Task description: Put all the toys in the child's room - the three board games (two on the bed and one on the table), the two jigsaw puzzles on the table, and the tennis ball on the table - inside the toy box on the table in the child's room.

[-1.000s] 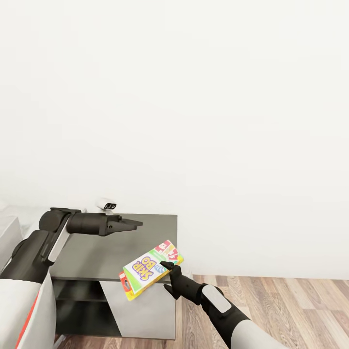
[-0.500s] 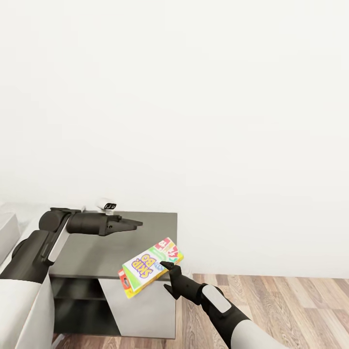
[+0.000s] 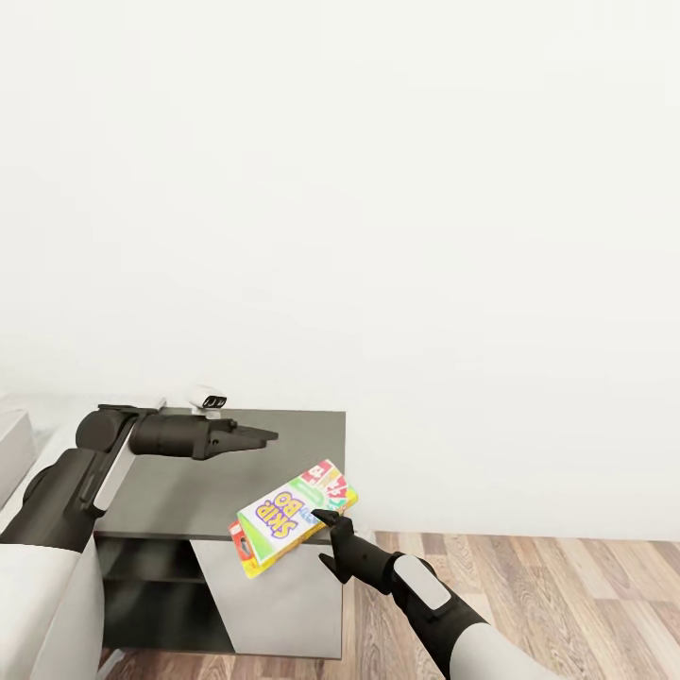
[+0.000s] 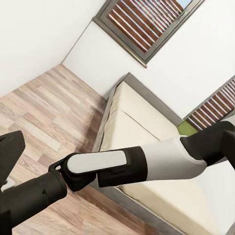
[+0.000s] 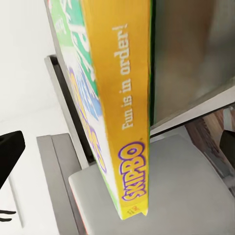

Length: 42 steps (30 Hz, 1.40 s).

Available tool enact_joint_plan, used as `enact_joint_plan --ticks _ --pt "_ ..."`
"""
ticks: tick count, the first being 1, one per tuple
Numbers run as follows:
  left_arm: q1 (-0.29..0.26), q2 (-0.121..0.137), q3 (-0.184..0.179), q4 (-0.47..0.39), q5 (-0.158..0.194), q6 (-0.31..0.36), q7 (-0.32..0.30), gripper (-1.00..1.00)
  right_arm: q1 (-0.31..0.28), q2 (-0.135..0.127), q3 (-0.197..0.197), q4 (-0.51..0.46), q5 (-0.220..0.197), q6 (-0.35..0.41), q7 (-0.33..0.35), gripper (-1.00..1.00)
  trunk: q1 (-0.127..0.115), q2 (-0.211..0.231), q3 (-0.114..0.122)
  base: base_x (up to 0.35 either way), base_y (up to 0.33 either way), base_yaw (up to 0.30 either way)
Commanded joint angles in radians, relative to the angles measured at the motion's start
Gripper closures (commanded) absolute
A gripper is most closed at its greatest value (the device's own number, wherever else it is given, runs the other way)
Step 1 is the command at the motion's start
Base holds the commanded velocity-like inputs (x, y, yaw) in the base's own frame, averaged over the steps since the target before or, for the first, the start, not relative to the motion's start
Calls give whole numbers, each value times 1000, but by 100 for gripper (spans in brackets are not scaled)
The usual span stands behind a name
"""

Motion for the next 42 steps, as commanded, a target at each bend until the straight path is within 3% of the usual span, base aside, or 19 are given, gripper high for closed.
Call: enact_joint_plan --ticks 1,42 --pt "-1 2 -2 0 1 11 -4 -100 -1 0 2 1 0 1 4 -100 0 -1 -1 0 0 0" --pt "-1 3 -2 0 1 11 -4 -100 -1 0 2 1 0 1 4 -100 0 -1 -1 -9 76 0"
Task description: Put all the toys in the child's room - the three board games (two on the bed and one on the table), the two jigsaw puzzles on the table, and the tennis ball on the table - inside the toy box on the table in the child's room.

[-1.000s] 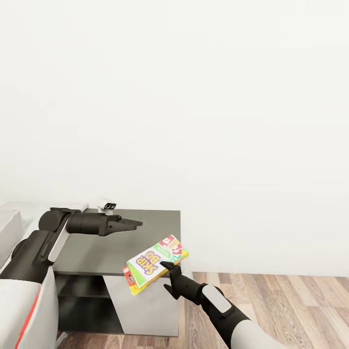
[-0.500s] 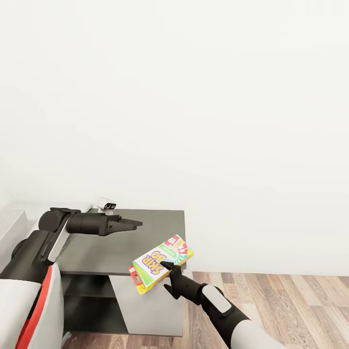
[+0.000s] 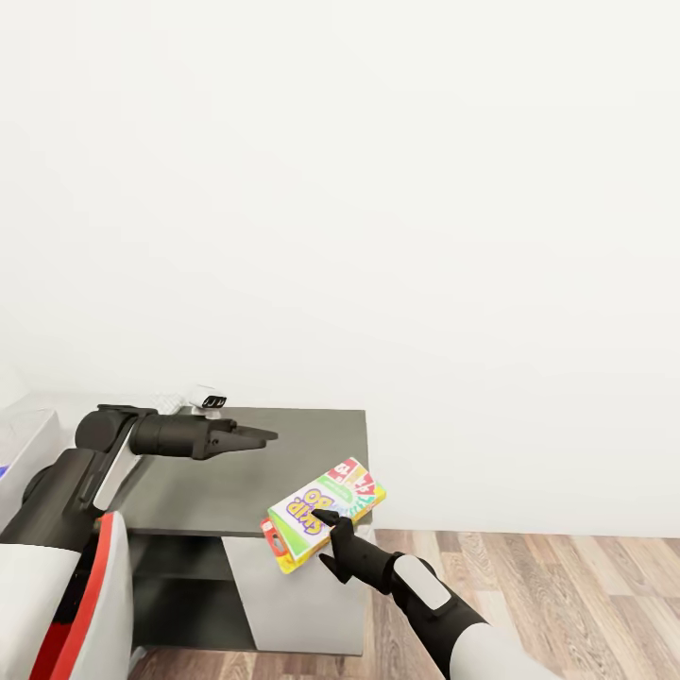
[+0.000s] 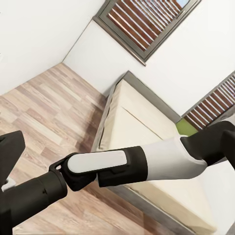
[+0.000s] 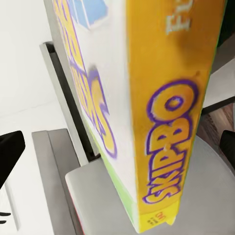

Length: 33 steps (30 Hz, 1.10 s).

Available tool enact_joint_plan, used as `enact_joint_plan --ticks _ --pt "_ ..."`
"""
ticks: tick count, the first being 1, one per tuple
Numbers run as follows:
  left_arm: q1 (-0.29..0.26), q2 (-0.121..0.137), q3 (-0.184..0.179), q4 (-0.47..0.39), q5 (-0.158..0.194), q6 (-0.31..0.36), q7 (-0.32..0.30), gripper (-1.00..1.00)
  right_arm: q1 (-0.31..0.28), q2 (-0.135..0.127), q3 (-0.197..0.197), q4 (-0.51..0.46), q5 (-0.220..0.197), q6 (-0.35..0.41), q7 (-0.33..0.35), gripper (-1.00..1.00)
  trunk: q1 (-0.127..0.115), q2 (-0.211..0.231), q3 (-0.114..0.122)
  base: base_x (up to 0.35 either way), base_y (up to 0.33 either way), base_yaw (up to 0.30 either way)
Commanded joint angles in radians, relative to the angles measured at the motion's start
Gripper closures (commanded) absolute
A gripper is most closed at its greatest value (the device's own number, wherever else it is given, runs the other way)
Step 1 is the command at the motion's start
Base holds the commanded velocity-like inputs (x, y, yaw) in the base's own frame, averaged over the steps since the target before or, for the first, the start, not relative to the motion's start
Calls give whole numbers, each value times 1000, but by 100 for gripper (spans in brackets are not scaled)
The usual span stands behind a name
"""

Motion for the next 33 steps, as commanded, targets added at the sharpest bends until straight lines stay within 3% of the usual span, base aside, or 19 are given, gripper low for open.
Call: enact_joint_plan --ticks 1,8,9,19,33 --pt "-1 1 -2 0 1 11 -4 -100 -1 0 2 1 -1 1 4 -100 0 -1 -1 0 123 0" --pt "-1 1 -2 0 1 11 -4 -100 -1 0 3 1 0 1 4 -100 0 -1 -1 0 33 0" --pt "-1 1 -2 0 1 11 -4 -100 -1 0 3 1 0 1 4 100 0 -1 -1 0 5 0" --pt "-1 1 -1 0 1 11 -4 -100 -1 0 2 1 0 0 4 100 0 -1 -1 0 1 0" --pt "-1 1 6 0 1 11 -4 -100 -1 0 2 1 -1 0 4 100 -54 97 43 0 0 0"
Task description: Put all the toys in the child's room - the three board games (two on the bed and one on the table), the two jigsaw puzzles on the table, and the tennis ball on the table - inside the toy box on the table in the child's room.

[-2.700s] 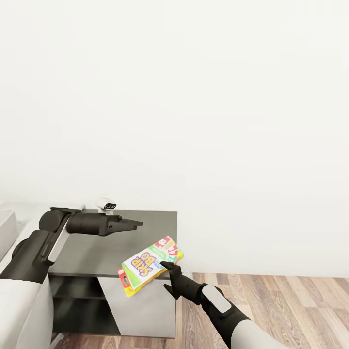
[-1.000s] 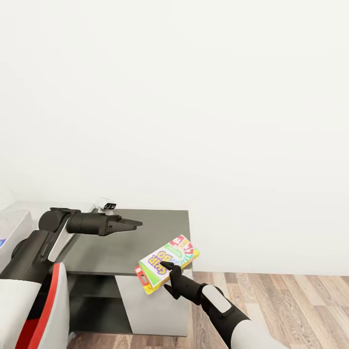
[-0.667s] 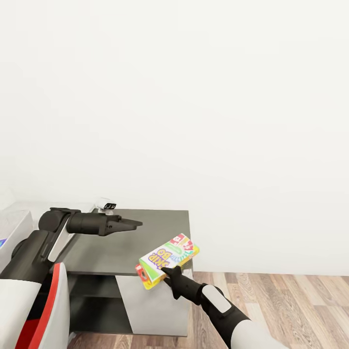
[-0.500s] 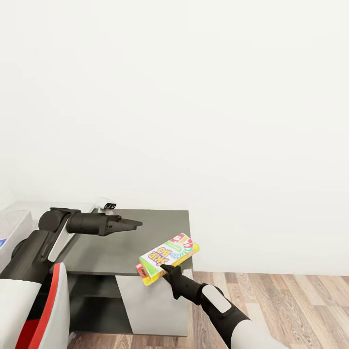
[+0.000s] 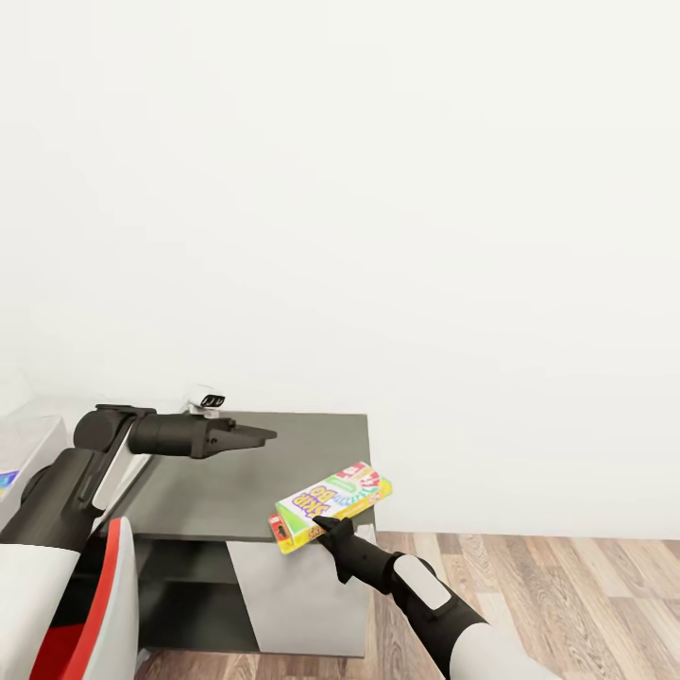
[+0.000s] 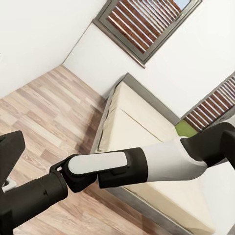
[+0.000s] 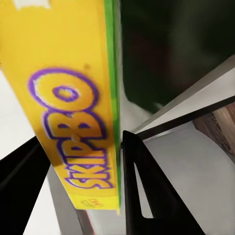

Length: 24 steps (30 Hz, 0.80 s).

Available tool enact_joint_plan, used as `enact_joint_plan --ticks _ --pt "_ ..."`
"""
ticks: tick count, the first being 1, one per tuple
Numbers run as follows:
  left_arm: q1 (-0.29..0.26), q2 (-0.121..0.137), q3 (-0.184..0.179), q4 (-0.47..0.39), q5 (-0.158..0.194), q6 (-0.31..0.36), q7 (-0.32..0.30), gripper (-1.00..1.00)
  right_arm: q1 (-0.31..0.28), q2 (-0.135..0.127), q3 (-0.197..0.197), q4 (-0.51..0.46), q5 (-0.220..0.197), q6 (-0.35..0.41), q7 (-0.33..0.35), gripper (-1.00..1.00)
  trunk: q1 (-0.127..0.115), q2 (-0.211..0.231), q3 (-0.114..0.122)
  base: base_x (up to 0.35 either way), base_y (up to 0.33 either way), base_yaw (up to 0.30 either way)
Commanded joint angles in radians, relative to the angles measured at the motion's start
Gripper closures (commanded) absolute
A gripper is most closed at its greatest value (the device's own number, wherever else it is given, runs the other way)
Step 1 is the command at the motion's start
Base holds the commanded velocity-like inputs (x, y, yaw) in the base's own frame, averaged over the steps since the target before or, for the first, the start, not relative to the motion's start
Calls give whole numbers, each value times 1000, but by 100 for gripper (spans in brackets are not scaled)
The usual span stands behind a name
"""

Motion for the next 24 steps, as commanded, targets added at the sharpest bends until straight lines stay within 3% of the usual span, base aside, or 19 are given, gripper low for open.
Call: enact_joint_plan --ticks 1,24 --pt "-1 1 -2 0 1 11 -4 -100 -1 0 2 1 -1 1 4 100 -4 7 2 0 0 0" --pt "-1 1 -2 0 1 11 -4 -100 -1 0 2 -5 0 3 -2 100 -92 168 74 0 0 0"
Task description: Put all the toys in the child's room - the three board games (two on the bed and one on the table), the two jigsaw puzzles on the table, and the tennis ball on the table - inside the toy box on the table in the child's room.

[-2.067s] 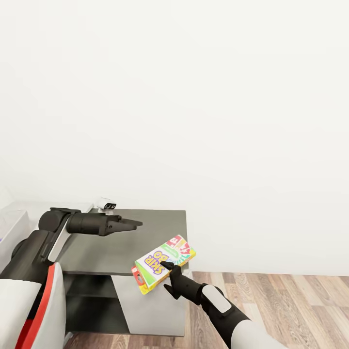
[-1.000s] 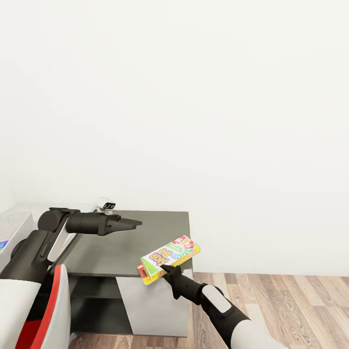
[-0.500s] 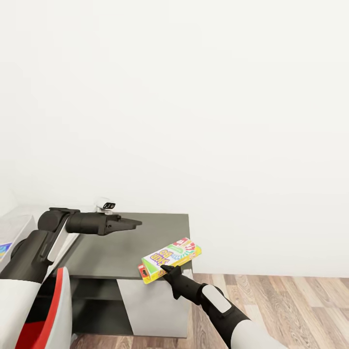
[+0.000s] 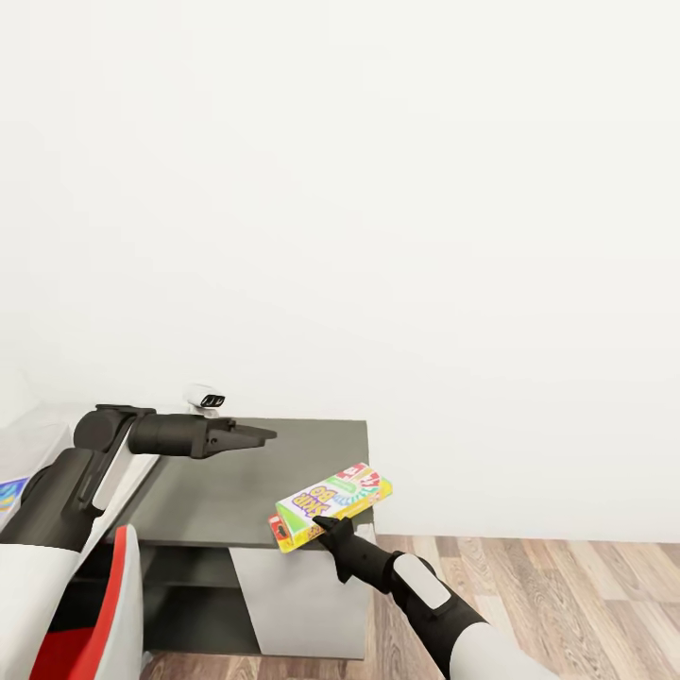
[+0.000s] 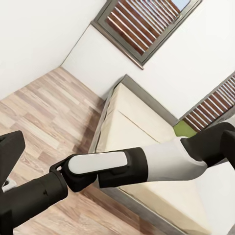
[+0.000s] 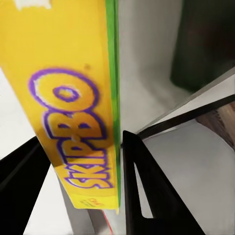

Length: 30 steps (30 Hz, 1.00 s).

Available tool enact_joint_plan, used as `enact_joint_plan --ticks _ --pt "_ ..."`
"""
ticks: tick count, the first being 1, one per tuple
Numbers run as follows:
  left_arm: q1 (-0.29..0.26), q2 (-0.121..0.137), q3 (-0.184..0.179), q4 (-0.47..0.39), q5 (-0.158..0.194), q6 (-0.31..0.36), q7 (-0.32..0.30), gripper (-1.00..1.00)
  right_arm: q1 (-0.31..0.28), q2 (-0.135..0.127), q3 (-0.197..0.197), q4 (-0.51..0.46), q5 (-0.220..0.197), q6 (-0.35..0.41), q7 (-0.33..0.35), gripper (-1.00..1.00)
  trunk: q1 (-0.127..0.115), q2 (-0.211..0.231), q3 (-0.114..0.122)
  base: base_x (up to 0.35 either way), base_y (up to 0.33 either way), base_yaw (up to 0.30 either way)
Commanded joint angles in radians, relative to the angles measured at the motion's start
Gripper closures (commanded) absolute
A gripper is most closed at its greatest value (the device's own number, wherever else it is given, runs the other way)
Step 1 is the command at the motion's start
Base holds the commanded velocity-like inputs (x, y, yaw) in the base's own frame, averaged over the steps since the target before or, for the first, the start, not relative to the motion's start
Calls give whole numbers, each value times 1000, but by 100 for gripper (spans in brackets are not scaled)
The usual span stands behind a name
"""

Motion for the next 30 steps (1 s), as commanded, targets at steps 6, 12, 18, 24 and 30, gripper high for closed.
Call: enact_joint_plan --ticks 6,12,18,24,30 --pt "-1 1 -2 0 1 11 -4 -100 -2 0 67 -68 1 21 0 100 -23 41 18 0 0 0" --pt "-1 1 -2 0 1 11 -4 -100 -6 0 150 -130 1 77 -1 100 -46 83 36 0 0 0" --pt "-1 1 -2 0 1 11 -4 -100 -5 -3 125 -128 -8 81 5 100 -69 125 55 0 0 0" --pt "-1 1 -2 0 1 11 -4 -100 -6 -21 103 -128 -3 74 8 100 -92 167 74 0 0 0" --pt "-1 1 -2 0 1 11 -4 -100 -2 -28 100 -130 -1 70 10 100 -115 209 93 0 0 0"
